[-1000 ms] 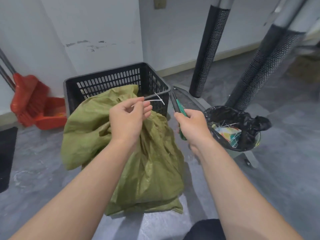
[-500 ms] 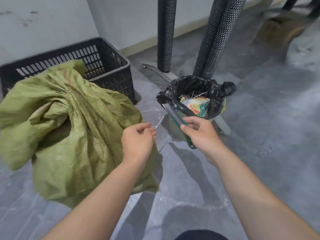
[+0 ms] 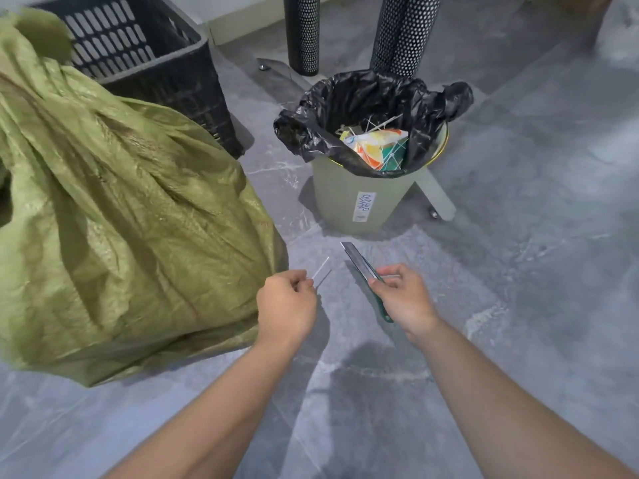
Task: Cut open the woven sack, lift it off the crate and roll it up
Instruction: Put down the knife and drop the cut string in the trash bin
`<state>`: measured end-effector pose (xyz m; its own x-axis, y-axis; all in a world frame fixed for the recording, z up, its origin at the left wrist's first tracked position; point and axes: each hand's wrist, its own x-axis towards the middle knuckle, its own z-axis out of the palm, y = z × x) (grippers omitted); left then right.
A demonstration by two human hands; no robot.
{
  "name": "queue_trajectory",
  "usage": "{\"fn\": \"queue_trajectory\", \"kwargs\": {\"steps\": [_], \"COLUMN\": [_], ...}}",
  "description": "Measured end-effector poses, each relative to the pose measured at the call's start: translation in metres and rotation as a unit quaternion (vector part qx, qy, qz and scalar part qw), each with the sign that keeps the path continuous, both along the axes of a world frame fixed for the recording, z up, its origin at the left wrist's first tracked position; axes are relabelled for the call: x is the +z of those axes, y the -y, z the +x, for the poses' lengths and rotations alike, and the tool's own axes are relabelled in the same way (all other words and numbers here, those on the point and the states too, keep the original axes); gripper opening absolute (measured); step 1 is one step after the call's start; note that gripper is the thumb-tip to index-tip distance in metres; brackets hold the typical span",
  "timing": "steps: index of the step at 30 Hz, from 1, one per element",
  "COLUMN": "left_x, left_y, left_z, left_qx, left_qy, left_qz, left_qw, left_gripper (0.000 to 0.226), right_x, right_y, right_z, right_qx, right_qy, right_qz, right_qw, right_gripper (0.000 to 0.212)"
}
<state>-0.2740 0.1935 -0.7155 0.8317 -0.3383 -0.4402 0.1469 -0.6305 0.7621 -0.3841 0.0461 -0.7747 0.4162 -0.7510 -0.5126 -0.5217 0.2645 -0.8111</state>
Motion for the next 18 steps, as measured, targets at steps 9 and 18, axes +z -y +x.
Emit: {"fn": "queue_trajectory", "kwargs": {"steps": [9,18], "left_x": [-0.03,-0.045], "left_y": [0.004,0.005], "left_z": [-0.015,-0.016], "left_qx": [-0.009,-0.03], "left_qy": [0.003,0.008], "left_qz": [0.041,0.062], "left_qw": [0.999,0.998], "left_gripper": [0.028,0.018], "right_x": [-0.058,-0.065], "right_y": [-0.004,-0.01], "right_z": [-0.01,-0.01], "right_qx": [0.018,0.06], "right_qy": [-0.088,-0.138], "right_qz": [-0.008,-0.165], "right_qw": [0.996,0.975], "right_gripper": [0.016,0.018]}}
